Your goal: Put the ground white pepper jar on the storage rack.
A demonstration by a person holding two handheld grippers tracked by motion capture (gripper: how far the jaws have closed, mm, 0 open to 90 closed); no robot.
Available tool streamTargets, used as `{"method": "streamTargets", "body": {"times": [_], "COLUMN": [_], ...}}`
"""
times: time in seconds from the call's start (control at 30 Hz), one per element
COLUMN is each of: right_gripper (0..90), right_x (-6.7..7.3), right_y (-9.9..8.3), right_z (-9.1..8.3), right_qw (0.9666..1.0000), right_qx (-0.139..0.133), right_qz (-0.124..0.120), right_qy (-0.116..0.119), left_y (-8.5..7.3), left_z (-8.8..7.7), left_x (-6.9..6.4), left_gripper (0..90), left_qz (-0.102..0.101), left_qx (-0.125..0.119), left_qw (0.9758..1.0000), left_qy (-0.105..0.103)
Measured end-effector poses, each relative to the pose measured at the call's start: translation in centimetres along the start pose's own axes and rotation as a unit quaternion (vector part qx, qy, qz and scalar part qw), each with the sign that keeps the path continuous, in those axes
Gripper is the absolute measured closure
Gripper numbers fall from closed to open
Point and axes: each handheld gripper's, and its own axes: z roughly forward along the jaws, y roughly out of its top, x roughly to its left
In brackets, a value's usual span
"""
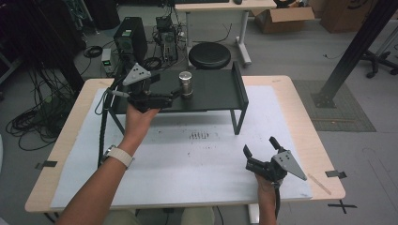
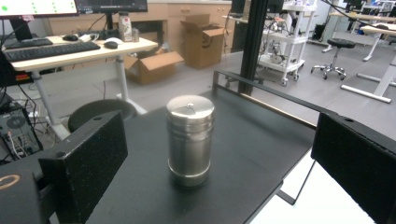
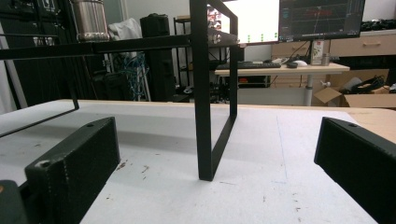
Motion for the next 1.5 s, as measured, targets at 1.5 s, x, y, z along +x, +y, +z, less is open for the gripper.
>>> {"method": "streamTargets", "body": {"times": [1.5], "right_gripper": [0.0], "right_x": [0.3], "right_y": [0.0], "right_z": [0.2], "right_qw": [0.9999], "right_qx": [0.007], "right_qz": [-0.015], "right_qy": [-0.001], "left_y": [-7.3], "left_z": [-9.1], "left_x": [-0.1], "left_gripper": [4.2], "left_qz": [0.000], "left_qx": [-0.071], "left_qw": [0.9969], "left_qy": [-0.034]}}
